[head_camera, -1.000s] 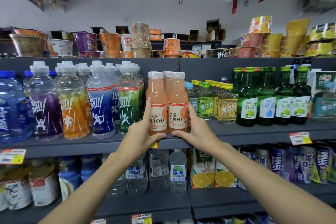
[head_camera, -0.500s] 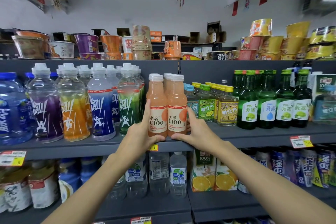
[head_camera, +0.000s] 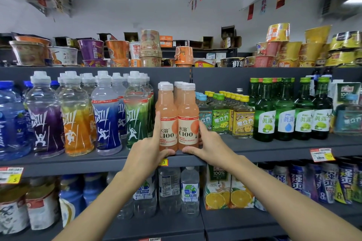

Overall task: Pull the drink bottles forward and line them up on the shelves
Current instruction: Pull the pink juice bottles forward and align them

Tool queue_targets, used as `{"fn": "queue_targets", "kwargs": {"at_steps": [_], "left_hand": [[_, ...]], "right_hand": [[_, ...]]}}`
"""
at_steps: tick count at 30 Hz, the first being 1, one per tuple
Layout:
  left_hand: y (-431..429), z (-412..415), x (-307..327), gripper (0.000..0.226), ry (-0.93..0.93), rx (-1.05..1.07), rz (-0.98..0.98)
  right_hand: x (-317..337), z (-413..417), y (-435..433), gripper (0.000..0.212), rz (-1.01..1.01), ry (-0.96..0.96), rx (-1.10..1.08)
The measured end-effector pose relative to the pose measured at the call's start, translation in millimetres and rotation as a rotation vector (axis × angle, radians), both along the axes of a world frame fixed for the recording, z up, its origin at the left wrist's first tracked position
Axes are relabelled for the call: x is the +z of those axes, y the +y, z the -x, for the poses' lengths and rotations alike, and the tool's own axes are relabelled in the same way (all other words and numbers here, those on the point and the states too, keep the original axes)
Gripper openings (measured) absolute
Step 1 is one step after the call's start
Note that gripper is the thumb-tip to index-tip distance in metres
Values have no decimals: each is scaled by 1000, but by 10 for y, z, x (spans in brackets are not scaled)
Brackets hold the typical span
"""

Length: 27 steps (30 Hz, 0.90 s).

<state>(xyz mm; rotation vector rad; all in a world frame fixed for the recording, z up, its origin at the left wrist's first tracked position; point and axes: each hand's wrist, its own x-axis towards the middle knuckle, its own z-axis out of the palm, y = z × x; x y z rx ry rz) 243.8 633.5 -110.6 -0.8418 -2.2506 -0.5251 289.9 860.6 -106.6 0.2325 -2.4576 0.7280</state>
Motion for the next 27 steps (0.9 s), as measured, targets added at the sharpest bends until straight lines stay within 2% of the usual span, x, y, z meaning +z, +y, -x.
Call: {"fn": "queue_targets", "kwargs": {"at_steps": [6,20,27], "left_hand": [[-6,-6,-5,131,26,15,17],[-39,81,5,125,-75,-66,8],[-44,85,3,124,-68,-86,-6]], "right_hand": [[8,-3,-29,89,-20,1,-5],[48,-8,-26,90,-13,-42,-16],[36,-3,-28,92,-3,-59,-20]]}}
